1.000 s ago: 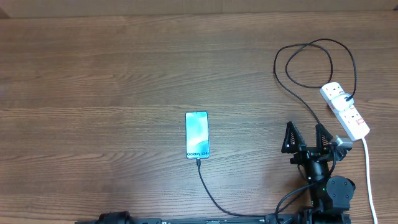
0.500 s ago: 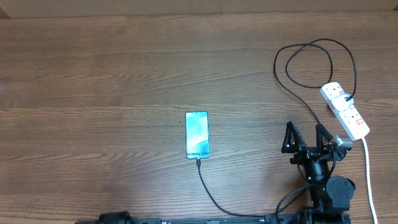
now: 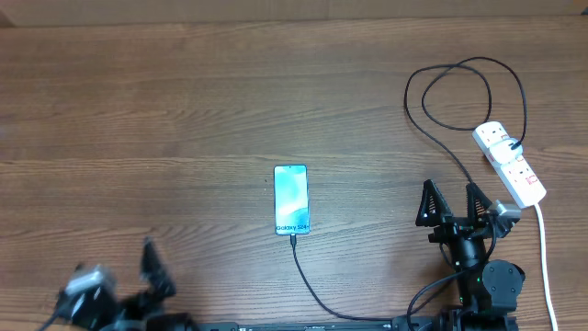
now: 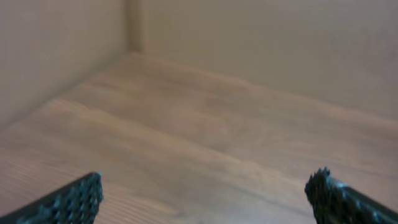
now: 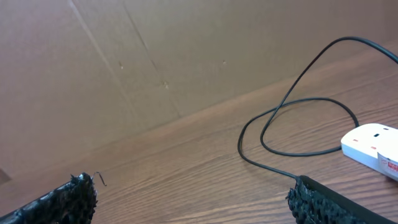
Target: Plug charger to phone and switch on socket
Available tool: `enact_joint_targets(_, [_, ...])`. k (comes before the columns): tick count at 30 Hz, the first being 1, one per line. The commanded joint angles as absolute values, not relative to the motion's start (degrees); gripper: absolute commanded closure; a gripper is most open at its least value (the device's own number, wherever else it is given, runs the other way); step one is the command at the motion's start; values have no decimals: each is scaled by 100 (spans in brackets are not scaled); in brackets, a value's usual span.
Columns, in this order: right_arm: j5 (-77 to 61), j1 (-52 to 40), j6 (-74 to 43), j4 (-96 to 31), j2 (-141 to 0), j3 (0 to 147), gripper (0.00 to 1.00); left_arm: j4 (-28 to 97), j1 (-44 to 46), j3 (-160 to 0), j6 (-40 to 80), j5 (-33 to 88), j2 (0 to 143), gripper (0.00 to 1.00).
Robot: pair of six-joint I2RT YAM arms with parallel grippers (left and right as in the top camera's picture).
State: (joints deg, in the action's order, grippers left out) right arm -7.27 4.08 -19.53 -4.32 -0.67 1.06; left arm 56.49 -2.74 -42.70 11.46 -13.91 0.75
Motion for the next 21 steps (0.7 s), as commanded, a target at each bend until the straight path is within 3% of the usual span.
enact_joint_targets(1, [-735, 381, -1966, -401, -16, 45, 0, 4904, -410, -3376, 812, -292, 23, 0])
enact_joint_targets(11, [-735, 381, -1966, -401, -16, 45, 0, 3374, -491, -1372, 773, 366, 21, 0])
enact_joint_targets(21, [-735, 381, -1966, -401, -16, 45, 0, 1938, -523, -596, 768, 642, 21, 0])
